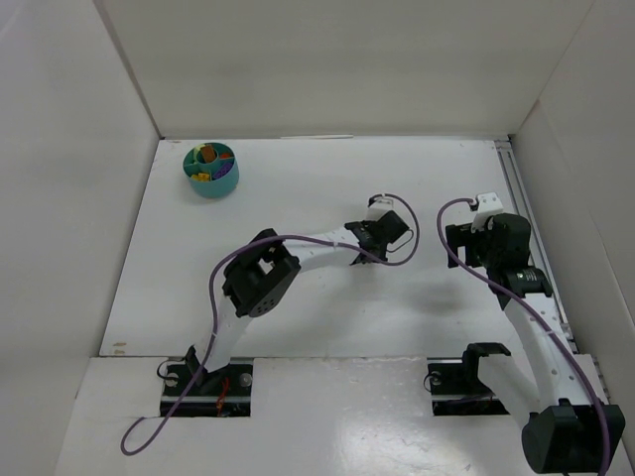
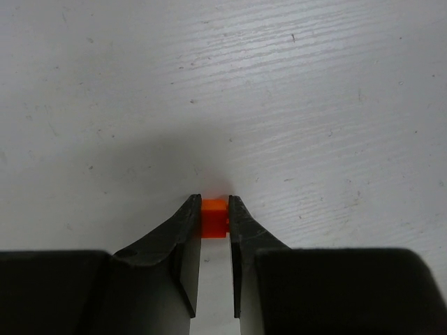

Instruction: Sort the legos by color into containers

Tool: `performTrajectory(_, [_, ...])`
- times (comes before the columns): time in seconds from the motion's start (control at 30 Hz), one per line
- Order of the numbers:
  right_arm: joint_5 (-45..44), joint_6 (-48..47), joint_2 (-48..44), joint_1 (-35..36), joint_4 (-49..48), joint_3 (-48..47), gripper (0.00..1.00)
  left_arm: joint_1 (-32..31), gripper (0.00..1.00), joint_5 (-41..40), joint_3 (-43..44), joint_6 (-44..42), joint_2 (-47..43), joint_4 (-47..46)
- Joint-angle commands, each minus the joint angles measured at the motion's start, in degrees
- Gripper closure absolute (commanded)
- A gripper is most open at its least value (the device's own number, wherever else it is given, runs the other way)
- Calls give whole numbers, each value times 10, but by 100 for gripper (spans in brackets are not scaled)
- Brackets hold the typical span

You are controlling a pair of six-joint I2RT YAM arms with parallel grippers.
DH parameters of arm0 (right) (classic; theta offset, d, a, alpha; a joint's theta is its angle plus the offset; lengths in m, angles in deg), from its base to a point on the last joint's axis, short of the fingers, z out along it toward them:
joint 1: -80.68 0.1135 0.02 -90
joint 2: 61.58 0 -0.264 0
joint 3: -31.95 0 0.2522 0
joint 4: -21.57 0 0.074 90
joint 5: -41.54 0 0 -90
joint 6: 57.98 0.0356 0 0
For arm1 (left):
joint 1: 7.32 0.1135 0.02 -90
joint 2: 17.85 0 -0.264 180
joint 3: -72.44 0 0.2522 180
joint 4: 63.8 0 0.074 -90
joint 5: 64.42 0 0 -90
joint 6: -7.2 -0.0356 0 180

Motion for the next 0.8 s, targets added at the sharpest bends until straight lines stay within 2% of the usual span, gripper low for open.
performTrajectory(0.0, [-8,-5,-2,-4,-6,-13,1,7,100,-35,-6,-5,-60,33])
performTrajectory(0.13, [8,-12,-8,-4,-19,-7,1,62,100,-59,-8,-5,-110,39])
performTrajectory(0.23, [55,-23,-8,-4,-41,5,1,97,100,-90,-39,-11,-153,22])
performTrajectory(0.3, [95,-30,-8,-4,-76,10,1,142,100,-105,-39,-26,-159,22])
performTrajectory(0.47, [111,-30,44,-4,-142,-2,1,264,100,-125,49,-67,-149,42])
performTrajectory(0.53, [103,-30,72,-4,-150,-19,1,292,100,-130,82,-83,-138,48])
performTrajectory(0.67, [103,-30,151,-4,-150,-78,1,364,100,-129,227,-100,-85,87])
performTrajectory(0.77, [103,-30,204,-4,-145,-121,1,406,100,-123,299,-108,-34,115])
